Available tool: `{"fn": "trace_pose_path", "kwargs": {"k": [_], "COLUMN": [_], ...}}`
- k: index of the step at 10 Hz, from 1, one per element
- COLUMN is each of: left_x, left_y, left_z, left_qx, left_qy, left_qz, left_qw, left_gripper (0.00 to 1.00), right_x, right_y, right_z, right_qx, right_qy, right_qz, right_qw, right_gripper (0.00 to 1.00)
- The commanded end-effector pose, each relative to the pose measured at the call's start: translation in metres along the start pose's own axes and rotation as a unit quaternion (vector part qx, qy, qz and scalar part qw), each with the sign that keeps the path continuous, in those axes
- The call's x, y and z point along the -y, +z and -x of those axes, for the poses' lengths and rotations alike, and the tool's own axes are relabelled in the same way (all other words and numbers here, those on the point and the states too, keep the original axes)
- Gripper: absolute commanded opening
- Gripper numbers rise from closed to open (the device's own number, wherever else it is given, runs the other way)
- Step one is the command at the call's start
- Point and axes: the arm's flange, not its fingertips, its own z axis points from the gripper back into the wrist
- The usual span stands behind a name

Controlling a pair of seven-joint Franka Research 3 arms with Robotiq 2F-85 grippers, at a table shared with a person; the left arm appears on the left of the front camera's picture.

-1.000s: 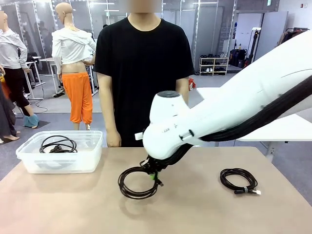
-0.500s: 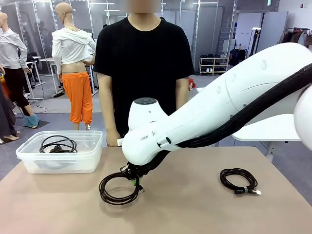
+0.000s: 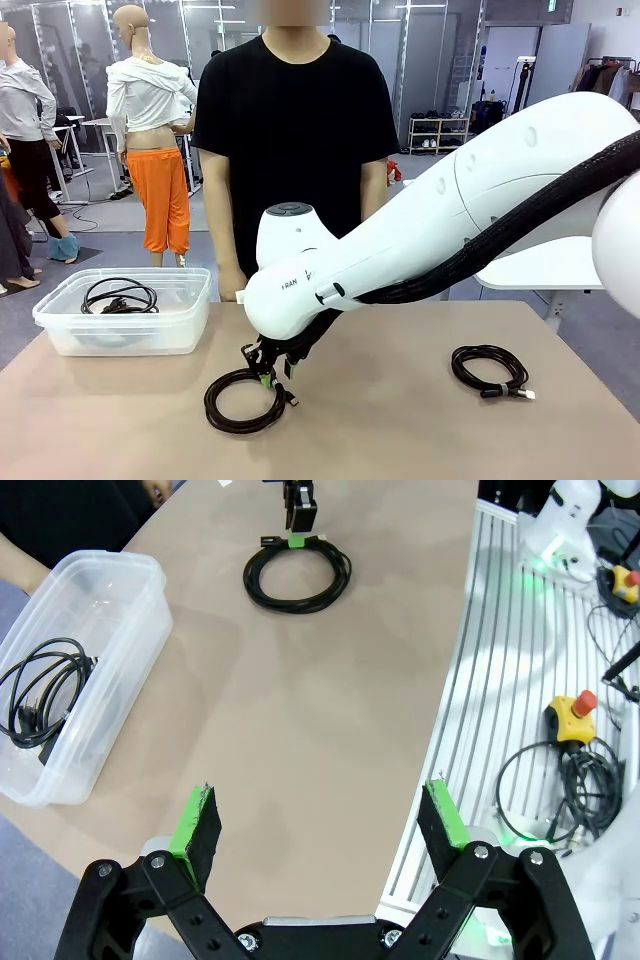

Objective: Organize and store the cables.
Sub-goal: Place the USB Extension Cable into the Organizing box.

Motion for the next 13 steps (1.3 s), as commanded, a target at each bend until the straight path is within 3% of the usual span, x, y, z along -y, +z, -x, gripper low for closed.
{"fn": "trace_pose_path", "kwargs": {"k": [1, 2, 3, 5, 9, 10, 13], "left_x": [0.001, 0.001, 0.000, 0.016, 0.042, 0.048, 0.067], "left_y": [0.000, 0.000, 0.000, -0.021, -0.093, -0.117, -0.197], "left_z": [-0.003, -0.003, 0.000, -0.029, -0.113, -0.133, -0.189], "left_qx": [0.004, 0.004, 0.000, -0.006, -0.033, -0.035, -0.047], "left_qy": [0.001, 0.001, 0.000, -0.020, 0.059, 0.074, 0.152], "left_qz": [-0.005, -0.005, 0.000, 0.042, 0.076, 0.075, 0.046], "left_qw": [1.000, 1.000, 1.000, 0.999, 0.995, 0.994, 0.986], "left_gripper": [1.00, 1.00, 1.00, 1.00, 1.00, 1.00, 1.00], "right_x": [0.011, 0.024, 0.043, 0.082, 0.162, 0.182, 0.232], "right_y": [0.013, 0.024, 0.043, 0.076, 0.112, 0.116, 0.142], "right_z": [0.009, 0.016, 0.028, 0.059, 0.140, 0.163, 0.228], "right_qx": [0.001, 0.013, 0.035, 0.063, 0.159, 0.162, 0.230], "right_qy": [0.004, 0.000, 0.001, 0.030, 0.055, 0.069, 0.108], "right_qz": [0.008, -0.004, -0.014, -0.012, -0.057, -0.043, -0.024], "right_qw": [1.000, 1.000, 0.999, 0.997, 0.984, 0.983, 0.967], "right_gripper": [0.88, 1.00, 1.00, 0.99, 1.00, 1.00, 1.00]}}
